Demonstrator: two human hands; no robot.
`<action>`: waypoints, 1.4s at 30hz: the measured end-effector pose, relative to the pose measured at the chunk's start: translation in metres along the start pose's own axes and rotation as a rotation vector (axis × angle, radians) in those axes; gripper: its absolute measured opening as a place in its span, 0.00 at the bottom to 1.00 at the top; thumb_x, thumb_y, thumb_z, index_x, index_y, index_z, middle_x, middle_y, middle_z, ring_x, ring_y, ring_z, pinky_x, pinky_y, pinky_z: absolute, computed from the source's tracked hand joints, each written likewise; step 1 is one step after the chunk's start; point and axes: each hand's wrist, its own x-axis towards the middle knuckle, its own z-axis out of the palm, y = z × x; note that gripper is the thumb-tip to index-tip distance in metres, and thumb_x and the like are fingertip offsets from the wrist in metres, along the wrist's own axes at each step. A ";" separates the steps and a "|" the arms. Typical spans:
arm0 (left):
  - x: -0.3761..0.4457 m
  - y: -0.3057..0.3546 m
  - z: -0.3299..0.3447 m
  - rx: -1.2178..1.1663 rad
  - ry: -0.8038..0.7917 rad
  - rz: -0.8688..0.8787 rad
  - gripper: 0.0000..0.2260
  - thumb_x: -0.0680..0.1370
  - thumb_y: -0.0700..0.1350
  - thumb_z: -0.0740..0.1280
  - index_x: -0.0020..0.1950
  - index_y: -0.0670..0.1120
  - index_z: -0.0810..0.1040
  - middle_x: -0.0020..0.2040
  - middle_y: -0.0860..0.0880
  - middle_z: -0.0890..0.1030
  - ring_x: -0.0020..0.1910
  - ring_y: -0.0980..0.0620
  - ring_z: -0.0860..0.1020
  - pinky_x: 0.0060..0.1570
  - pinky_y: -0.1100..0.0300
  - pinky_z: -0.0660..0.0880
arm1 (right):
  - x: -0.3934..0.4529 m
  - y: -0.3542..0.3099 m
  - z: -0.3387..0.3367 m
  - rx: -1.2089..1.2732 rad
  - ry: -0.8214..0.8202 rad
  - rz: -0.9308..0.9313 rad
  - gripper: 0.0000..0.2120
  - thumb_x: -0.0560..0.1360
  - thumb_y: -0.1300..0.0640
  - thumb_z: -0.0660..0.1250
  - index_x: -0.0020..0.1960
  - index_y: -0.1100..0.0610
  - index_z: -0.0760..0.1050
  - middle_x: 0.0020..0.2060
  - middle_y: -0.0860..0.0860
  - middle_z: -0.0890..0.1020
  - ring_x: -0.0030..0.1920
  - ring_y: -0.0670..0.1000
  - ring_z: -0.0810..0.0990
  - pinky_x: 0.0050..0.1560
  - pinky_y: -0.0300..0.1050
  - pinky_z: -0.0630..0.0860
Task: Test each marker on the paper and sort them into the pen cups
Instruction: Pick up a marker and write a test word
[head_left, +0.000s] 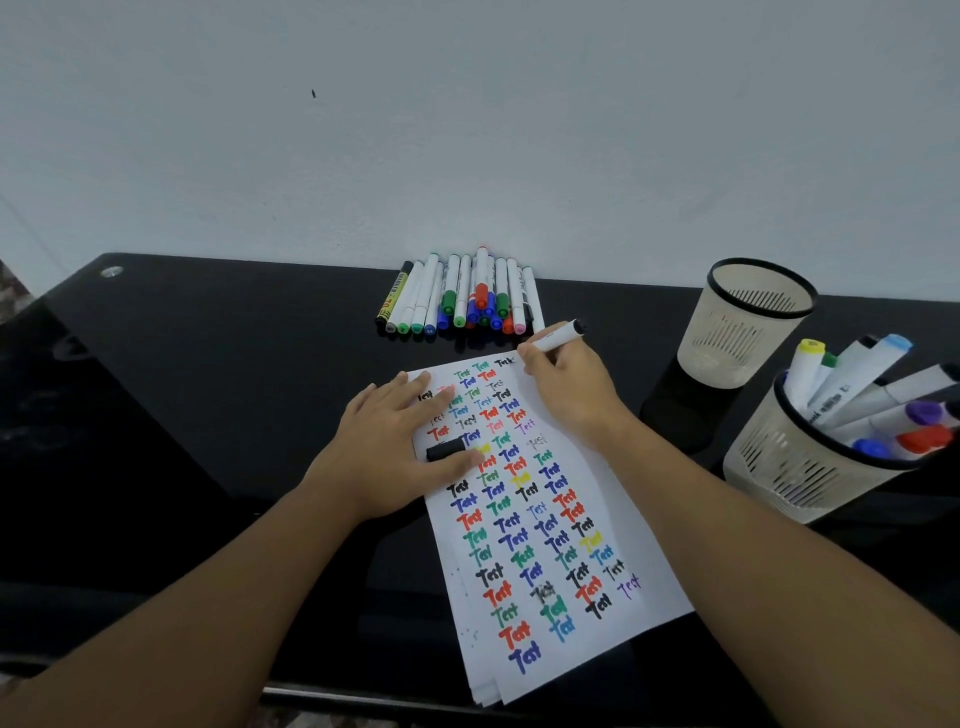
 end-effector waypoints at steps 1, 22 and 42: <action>0.000 0.000 0.000 0.001 0.000 0.000 0.52 0.62 0.86 0.45 0.81 0.62 0.58 0.83 0.56 0.53 0.82 0.55 0.46 0.80 0.48 0.42 | 0.000 0.000 0.000 0.009 0.002 0.003 0.10 0.85 0.46 0.62 0.58 0.50 0.78 0.48 0.49 0.83 0.50 0.47 0.81 0.58 0.55 0.80; -0.015 -0.005 0.006 -0.102 0.303 0.175 0.15 0.73 0.64 0.66 0.50 0.54 0.77 0.51 0.57 0.73 0.54 0.57 0.68 0.49 0.61 0.71 | -0.012 -0.002 -0.006 0.168 0.185 -0.124 0.03 0.85 0.52 0.63 0.57 0.47 0.75 0.40 0.46 0.82 0.39 0.41 0.80 0.48 0.46 0.78; -0.019 0.000 0.004 -0.150 0.399 0.090 0.10 0.82 0.49 0.67 0.63 0.51 0.76 0.57 0.53 0.82 0.52 0.56 0.78 0.52 0.56 0.77 | -0.052 -0.026 -0.028 -0.410 -0.343 -0.266 0.23 0.84 0.48 0.65 0.76 0.41 0.60 0.66 0.45 0.80 0.52 0.50 0.84 0.49 0.46 0.82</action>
